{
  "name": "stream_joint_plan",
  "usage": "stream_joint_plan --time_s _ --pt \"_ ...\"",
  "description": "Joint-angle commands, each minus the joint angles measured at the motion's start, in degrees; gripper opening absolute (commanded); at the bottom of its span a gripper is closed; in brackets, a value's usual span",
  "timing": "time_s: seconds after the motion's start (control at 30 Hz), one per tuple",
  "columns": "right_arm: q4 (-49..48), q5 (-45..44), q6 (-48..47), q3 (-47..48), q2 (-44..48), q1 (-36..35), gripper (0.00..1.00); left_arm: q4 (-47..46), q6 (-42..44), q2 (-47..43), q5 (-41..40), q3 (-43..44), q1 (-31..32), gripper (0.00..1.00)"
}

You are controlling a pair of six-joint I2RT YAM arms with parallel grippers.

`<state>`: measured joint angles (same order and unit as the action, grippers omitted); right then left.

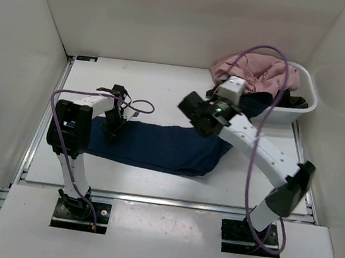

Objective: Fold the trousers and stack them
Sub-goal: Fold the trousers

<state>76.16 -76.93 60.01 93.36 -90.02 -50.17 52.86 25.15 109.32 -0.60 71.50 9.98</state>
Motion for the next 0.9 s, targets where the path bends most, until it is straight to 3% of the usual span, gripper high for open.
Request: stream_joint_plan --time_s 0.0,0.23,0.43,0.6,0.87 --pt "9.0 -5.4 4.6 10.7 -9.5 -6.9 0.0 -5.1 -2.4 3.4 7.3 -0.1 0.4 0.3" --pt "7.2 2.7 15.6 15.2 -22.9 -14.2 0.0 -5.1 -4.1 5.9 4.9 1.6 -0.2 0.3" --pt "-7.0 6.8 9.2 14.4 -28.5 -20.3 0.0 -4.6 -4.7 8.8 6.5 2.1 -3.6 0.27" --pt "-8.3 10.7 12.2 16.2 -32.3 -21.6 0.0 -4.6 -4.7 9.9 7.0 2.1 -3.6 0.27" --pt "-19.8 19.1 6.4 15.8 -41.2 -22.2 0.0 -4.1 -4.7 11.4 7.0 3.8 -4.1 0.27"
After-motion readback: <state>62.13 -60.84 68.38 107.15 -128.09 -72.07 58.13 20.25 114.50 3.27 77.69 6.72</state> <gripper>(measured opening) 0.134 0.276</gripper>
